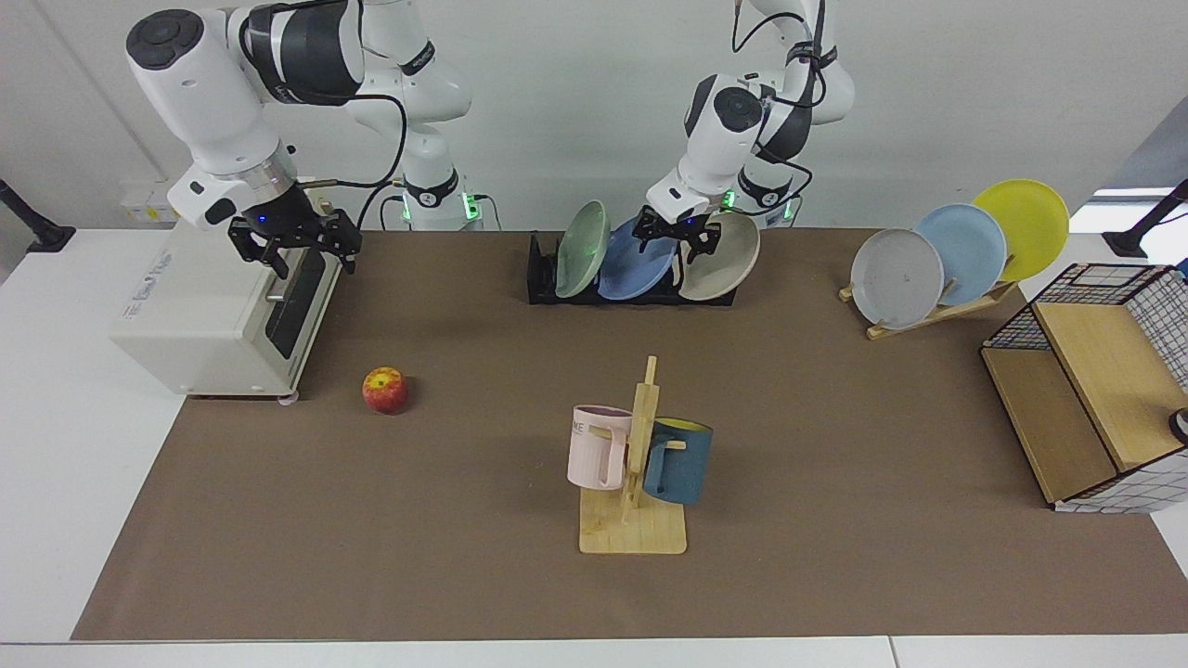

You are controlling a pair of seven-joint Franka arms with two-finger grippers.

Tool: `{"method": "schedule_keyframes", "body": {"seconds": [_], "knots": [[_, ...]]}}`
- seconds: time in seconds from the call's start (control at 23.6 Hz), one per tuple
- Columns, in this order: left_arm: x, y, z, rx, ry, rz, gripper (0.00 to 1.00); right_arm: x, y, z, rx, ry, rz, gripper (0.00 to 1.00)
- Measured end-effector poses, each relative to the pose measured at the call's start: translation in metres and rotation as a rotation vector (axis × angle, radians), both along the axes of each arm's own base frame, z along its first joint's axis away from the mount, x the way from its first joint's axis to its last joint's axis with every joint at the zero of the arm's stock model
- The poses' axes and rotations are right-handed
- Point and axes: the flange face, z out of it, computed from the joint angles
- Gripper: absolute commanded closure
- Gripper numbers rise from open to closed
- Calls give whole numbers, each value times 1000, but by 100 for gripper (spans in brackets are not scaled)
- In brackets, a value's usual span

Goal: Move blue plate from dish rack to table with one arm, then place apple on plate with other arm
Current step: 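Reach the left gripper down to the blue plate in the rack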

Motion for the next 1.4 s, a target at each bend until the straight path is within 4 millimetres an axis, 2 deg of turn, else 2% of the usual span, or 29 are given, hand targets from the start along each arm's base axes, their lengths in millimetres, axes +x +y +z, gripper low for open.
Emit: {"method": "schedule_keyframes", "body": {"seconds": [0.04, 0.13, 0.21, 0.38, 0.89, 1.1, 1.27, 1.4], "knots": [[-1, 1, -2, 2, 0, 1, 16, 0, 0, 0, 0, 0, 0, 0], [-1, 2, -4, 2, 1, 4, 43, 0, 0, 0, 0, 0, 0, 0], [0, 3, -3, 2, 1, 7, 59, 0, 0, 0, 0, 0, 0, 0], [-1, 3, -4, 3, 3, 6, 99, 0, 0, 0, 0, 0, 0, 0], [-4, -1, 7, -1, 25, -3, 100, 0, 0, 0, 0, 0, 0, 0], [10, 11, 38, 22, 74, -2, 100, 0, 0, 0, 0, 0, 0, 0], [36, 34, 82, 42, 45, 8, 100, 0, 0, 0, 0, 0, 0, 0], [55, 51, 104, 16, 21, 42, 100, 0, 0, 0, 0, 0, 0, 0]]}}
